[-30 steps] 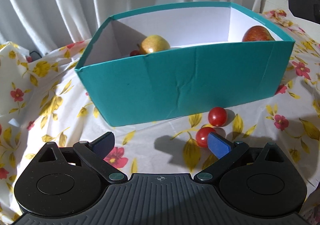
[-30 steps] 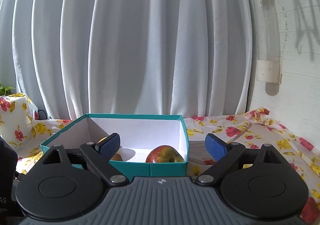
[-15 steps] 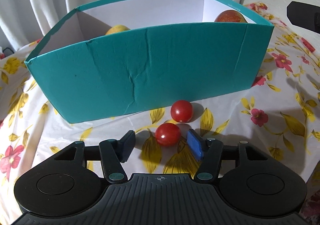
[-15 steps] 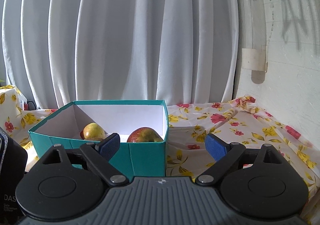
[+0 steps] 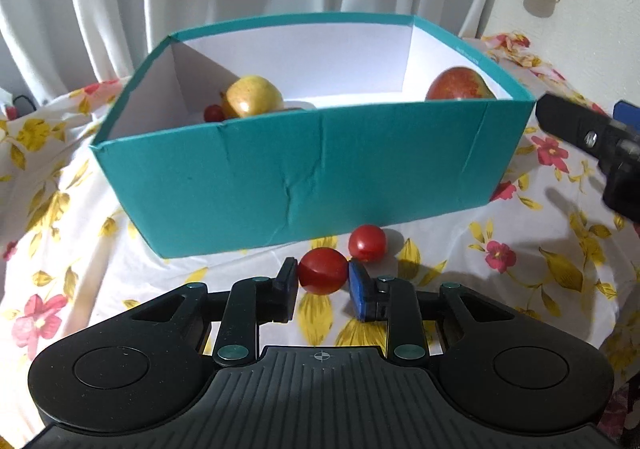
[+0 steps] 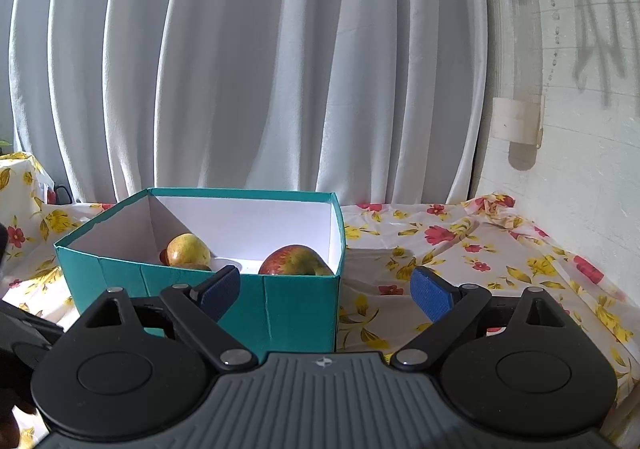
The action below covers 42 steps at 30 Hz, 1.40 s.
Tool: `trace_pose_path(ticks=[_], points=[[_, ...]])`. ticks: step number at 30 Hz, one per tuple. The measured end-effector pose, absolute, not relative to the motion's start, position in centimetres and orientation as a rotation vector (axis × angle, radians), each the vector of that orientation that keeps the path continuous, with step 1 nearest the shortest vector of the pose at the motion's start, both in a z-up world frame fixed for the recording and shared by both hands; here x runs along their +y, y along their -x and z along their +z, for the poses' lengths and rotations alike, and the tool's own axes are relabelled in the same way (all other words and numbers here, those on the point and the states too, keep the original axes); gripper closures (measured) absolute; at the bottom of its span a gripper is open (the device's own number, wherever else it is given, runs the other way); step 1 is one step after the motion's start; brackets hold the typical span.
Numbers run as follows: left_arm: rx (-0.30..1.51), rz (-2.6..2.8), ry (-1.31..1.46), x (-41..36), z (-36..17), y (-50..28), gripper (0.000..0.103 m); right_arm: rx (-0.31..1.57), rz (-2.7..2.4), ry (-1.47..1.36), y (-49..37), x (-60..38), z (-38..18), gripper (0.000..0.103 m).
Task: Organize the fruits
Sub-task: 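Grasp a cherry tomato with the left tool while the right tool grasps another cherry tomato, then release the cherry tomato into the box with the left tool while the right tool carries its tomato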
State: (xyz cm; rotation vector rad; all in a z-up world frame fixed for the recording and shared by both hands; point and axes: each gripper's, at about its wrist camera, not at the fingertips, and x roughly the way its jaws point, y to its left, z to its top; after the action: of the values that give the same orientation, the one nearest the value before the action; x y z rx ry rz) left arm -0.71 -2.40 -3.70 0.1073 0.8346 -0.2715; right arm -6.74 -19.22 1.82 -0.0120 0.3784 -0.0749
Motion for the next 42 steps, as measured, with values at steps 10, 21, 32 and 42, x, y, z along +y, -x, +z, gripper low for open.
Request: trace_pose_path(ticks=[10, 21, 32, 42], points=[[0.755, -0.209, -0.056, 1.5, 0.7, 2.0, 0.073, 0.482, 0.006, 0.080, 6.0, -15.8, -2.0, 0.013], [0.763, -0.159, -0.042, 4.0, 1.1, 2.0, 0.072, 0.622, 0.157, 0.094, 2.5, -11.3, -6.3, 0.052], [0.779, -0.154, -0.031, 4.7, 0.9, 1.4, 0.072, 0.670, 0.186, 0.075, 1.1, -10.7, -7.5, 0.077], [0.751, -0.179, -0.052, 2.1, 2.3, 0.3, 0.072, 0.564, 0.126, 0.056, 3.6, -13.4, -2.8, 0.077]])
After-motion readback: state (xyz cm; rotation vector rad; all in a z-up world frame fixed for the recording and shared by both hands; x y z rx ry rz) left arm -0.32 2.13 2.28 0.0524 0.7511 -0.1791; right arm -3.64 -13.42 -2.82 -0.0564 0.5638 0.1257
